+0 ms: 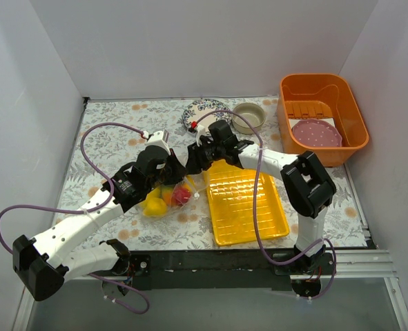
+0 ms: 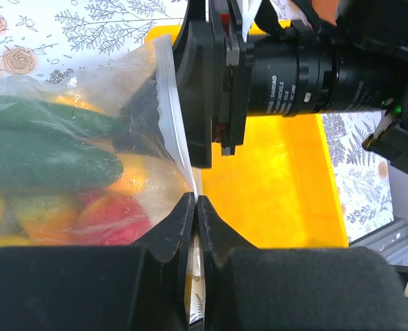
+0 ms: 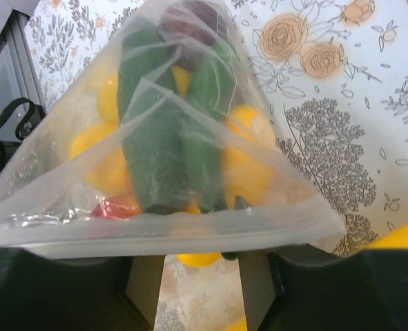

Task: Place the food in the zip-top bag and seal the zipper
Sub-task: Place the fake vegetable in the zipper food storage bag, then adjust the zipper food storage bag at the center of the board.

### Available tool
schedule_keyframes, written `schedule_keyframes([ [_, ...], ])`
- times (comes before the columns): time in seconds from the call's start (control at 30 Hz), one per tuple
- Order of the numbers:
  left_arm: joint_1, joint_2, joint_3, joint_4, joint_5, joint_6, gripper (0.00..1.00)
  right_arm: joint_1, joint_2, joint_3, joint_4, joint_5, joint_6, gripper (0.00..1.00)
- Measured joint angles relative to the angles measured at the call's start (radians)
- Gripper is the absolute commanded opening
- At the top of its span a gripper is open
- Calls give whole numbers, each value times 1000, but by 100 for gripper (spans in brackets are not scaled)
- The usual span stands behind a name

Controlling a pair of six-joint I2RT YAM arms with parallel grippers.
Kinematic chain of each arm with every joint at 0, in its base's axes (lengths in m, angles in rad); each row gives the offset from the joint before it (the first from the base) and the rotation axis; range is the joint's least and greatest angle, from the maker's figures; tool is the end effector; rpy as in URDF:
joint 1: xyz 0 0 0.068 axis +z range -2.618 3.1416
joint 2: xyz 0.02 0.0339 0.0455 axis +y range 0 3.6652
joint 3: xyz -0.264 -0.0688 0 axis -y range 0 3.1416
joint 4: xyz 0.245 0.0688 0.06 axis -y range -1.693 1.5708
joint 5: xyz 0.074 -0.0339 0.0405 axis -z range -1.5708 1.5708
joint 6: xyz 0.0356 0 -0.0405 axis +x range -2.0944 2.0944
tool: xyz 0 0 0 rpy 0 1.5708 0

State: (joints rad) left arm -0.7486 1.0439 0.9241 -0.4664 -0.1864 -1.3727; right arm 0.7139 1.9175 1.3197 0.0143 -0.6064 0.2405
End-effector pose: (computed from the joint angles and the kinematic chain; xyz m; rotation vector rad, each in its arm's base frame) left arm 0.1719 -0.1507 0.3117 -0.8256 2.1793 -0.9832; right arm 0.3133 0.2983 0.2166 -0.8968 2.1007 1.1826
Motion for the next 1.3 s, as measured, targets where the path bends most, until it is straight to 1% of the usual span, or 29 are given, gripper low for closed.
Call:
schedule_keyframes([
  [0.07, 0, 0, 0, 0, 0, 0, 2, 0, -22, -34, 11, 22, 5, 56],
  [0.17, 0, 0, 0, 0, 0, 0, 2, 0, -83, -92, 6, 80, 16, 49],
  [0.2, 0, 0, 0, 0, 0, 0, 2, -1, -108, -108, 1, 105, 19, 49],
  [0.27, 0, 0, 0, 0, 0, 0, 2, -4, -172, -149, 2, 164, 24, 51],
  [0.3, 0, 0, 0, 0, 0, 0, 2, -6, -201, -171, 8, 186, 27, 55],
  [0.33, 0, 0, 0, 0, 0, 0, 2, -8, -251, -217, 35, 214, 34, 57],
  [0.4, 0, 0, 0, 0, 0, 0, 2, -16, -344, -301, 59, 252, 47, 58],
  [0.5, 0, 0, 0, 0, 0, 0, 2, -28, -397, -337, 60, 295, 60, 58],
  [0.63, 0, 0, 0, 0, 0, 0, 1, -40, -391, -345, 62, 329, 81, 59],
  [0.83, 0, 0, 0, 0, 0, 0, 1, -60, -350, -370, 64, 334, 135, 59],
  [1.03, 0, -1, 0, 0, -1, -1, 2, -82, -287, -370, 72, 287, 176, 58],
  [1.2, 0, -1, 0, 0, -1, -3, 2, -90, -257, -370, 100, 242, 202, 53],
  [1.3, 0, -1, 0, 0, -1, -3, 1, -92, -247, -370, 122, 213, 210, 53],
])
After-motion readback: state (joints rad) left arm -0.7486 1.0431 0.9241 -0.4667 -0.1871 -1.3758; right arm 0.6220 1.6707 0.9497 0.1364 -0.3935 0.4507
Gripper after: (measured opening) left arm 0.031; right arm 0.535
